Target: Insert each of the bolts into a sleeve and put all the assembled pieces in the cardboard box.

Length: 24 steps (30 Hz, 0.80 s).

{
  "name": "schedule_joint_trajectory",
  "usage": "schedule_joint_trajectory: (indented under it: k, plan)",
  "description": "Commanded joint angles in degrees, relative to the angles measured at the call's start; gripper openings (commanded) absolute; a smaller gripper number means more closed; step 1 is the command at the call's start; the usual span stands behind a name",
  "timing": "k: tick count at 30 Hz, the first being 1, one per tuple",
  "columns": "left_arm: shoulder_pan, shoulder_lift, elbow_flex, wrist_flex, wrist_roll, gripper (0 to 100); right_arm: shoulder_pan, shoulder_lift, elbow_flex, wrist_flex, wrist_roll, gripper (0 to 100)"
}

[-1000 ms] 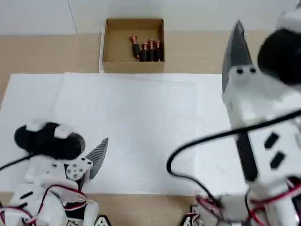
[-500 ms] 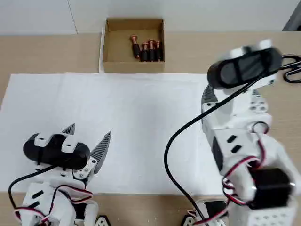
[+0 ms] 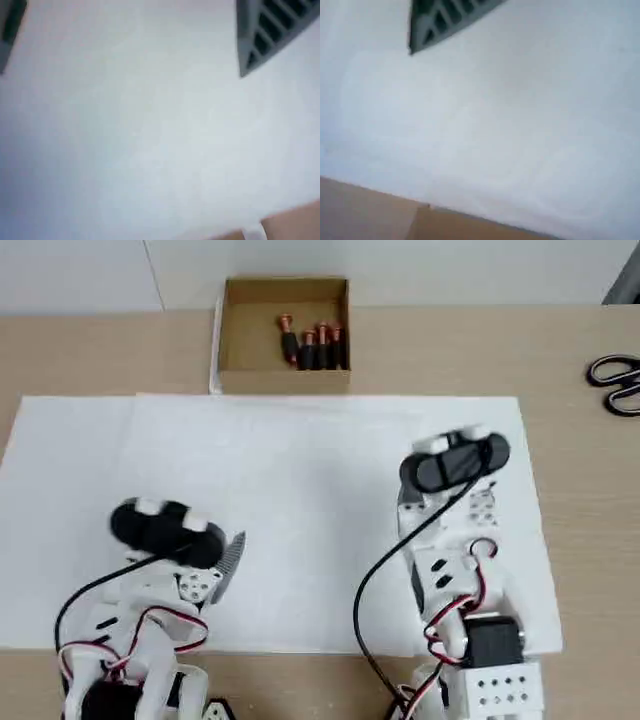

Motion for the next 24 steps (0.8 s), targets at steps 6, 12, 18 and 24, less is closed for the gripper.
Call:
schedule_joint_trajectory:
  k: [6, 12, 18, 24]
  plan:
    - [-0.18, -0.62, 6.64, -1.49, -2.11, 28, 0.4, -6.29, 12.66, -6.99, 0.62, 22.2]
    - [-0.18, -0.62, 8.4, -1.49, 4.84, 28, 0.4, -10.42, 19.69, -7.25, 0.44, 22.2]
    - [-8.79, -0.62, 9.89, -3.96, 23.38, 28, 0.22, -17.27, 26.2, -6.64, 0.35, 22.1]
    - [-15.74, -0.62, 15.52, -3.87, 32.44, 28, 0.13, -22.11, 25.93, -1.1, 0.26, 22.1]
